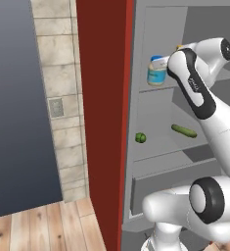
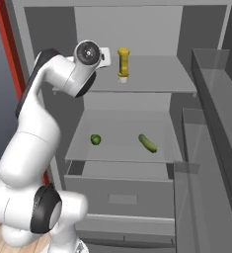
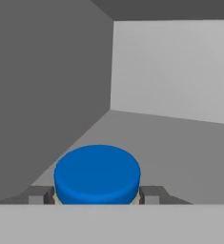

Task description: Place the mustard and mayonnaise from the counter to the top shelf of the fridge. If the existing items in the fridge are on the top shelf, move them to other shelves.

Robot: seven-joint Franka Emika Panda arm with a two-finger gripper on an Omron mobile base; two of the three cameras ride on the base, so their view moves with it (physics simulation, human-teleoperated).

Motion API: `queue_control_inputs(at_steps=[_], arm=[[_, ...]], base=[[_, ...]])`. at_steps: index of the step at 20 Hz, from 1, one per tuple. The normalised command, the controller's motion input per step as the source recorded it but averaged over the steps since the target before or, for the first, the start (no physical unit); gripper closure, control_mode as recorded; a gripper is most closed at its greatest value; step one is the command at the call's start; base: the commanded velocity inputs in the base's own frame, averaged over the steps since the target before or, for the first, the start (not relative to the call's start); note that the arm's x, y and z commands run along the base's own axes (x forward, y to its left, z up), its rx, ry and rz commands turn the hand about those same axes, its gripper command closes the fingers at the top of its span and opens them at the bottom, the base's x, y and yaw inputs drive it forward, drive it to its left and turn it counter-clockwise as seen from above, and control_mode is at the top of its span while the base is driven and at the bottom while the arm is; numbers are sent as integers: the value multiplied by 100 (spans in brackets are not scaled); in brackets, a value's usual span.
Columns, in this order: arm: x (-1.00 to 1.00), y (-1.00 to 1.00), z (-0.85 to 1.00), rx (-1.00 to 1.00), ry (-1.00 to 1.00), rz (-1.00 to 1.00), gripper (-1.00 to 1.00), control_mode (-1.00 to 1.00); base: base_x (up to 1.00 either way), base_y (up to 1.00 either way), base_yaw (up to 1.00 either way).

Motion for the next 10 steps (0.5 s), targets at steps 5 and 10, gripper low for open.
queue_control_inputs(at_steps=[5,10], arm=[[33,0,-33,0,0,0,100,-100],[35,0,-20,0,0,0,100,-100]], base=[[0,0,0],[0,0,0]])
